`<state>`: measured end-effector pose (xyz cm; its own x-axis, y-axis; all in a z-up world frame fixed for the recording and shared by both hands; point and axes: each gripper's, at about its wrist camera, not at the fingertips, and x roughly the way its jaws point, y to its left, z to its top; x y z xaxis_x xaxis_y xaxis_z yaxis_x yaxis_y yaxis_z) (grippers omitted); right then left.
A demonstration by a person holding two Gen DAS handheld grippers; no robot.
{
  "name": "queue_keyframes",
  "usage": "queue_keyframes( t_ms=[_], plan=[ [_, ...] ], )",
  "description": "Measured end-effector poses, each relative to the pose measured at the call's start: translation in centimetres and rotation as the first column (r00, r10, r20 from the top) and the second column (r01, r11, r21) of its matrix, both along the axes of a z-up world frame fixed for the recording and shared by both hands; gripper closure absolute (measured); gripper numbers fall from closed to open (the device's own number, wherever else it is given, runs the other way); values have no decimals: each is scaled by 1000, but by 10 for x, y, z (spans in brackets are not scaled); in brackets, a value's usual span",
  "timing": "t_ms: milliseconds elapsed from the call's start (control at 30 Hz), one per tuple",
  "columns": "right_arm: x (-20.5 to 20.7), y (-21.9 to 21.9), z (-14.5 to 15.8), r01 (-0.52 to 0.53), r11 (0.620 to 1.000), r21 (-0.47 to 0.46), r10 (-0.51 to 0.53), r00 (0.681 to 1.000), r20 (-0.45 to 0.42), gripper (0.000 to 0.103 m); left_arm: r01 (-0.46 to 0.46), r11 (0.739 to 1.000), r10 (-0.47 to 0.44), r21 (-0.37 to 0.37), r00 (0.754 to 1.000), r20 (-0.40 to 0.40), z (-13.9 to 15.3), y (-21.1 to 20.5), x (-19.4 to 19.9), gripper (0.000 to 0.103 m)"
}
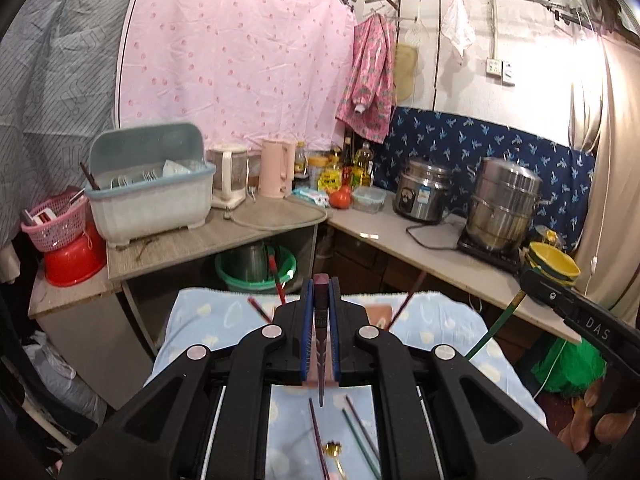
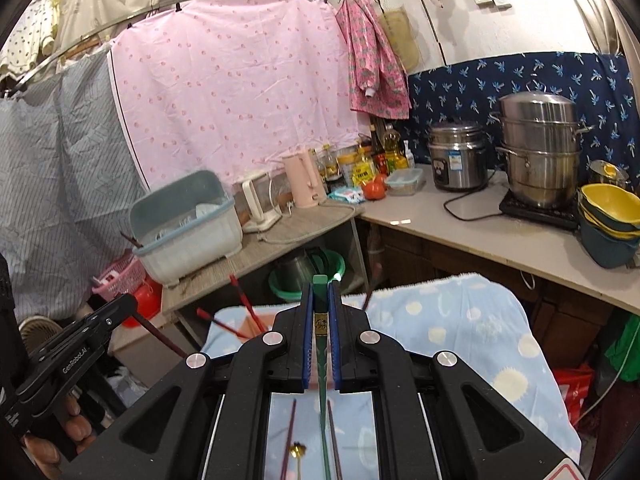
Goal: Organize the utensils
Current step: 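Lift both chopsticks and carry them up over the pink basket with both tools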
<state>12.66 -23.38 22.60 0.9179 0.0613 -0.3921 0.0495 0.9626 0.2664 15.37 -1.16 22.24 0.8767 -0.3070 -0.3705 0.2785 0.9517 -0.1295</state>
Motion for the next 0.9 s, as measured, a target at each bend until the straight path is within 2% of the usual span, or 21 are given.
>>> queue_keyframes(
  t_ms=[233,500,667,900],
  plan=[
    [45,1,28,5,1000,27,-7,999,52,96,5,999,-3,-33,997,82,38,-10,34,96],
    [95,2,29,3,997,79,-9,997,70,96,-7,996,17,-94,994,105,44,-18,79,96],
    [118,5,6,3,995,98,-7,999,38,96,-19,993,30,-114,995,100,30,-23,103,96],
    [140,14,-40,-13,996,85,17,998,-56,96,-26,994,26,-102,1000,0,-19,-25,128,96]
  ],
)
